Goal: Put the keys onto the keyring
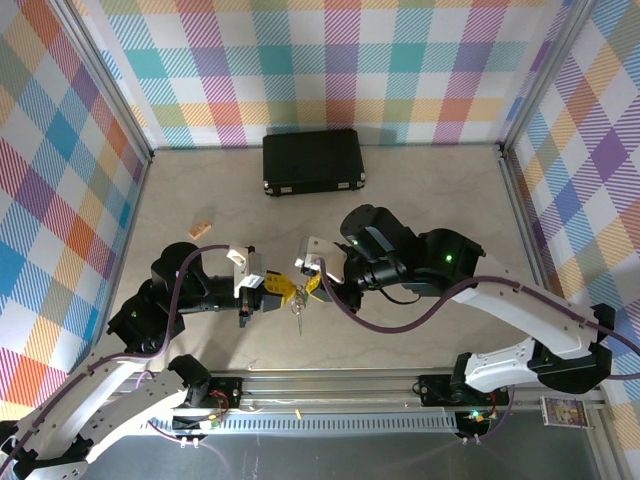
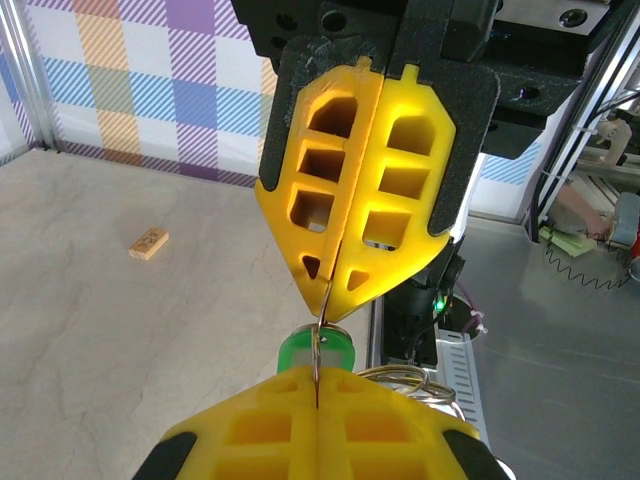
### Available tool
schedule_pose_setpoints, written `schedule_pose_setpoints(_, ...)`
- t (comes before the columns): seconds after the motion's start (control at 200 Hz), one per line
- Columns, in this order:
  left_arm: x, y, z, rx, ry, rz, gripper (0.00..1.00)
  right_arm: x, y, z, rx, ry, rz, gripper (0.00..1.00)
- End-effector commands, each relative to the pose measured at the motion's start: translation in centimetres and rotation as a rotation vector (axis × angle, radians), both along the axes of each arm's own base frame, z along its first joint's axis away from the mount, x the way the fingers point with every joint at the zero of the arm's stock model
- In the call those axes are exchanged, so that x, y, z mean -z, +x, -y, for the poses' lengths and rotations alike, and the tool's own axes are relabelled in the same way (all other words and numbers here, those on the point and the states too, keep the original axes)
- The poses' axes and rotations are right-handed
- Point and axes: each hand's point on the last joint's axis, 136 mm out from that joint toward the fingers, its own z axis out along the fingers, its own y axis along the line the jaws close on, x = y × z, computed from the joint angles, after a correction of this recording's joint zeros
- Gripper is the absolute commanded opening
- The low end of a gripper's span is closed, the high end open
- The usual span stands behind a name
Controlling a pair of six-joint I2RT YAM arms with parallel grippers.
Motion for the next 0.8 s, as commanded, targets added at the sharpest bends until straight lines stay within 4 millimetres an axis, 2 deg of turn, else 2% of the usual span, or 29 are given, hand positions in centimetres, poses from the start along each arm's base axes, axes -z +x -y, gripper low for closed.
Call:
schedule_pose_setpoints(0.0,-0.8,-0.2,0.1,0.016,-0.027,0.033,0.0,-1.2,-0.4,-1.7,-0.056,0.053,0.023,0.0)
schedule_pose_setpoints(0.315,-0.7,-0.1,0.0,0.013,-0.026,0.033,0.0,-1.4,-0.6,-1.8,-0.069,0.063,0.032,0.0)
schedule_pose_setpoints(0.585,-0.7,0.0,0.0,0.01,-0.023,0.03,0.0,-1.1,-0.3,-0.8,-0.038,0.048,0.055,0.0)
schedule_pose_setpoints(0.795,-0.9,-0.1,0.1,0.014,-0.027,0.029,0.0,-1.2,-0.6,-0.8,-0.054,0.058,0.06,0.0)
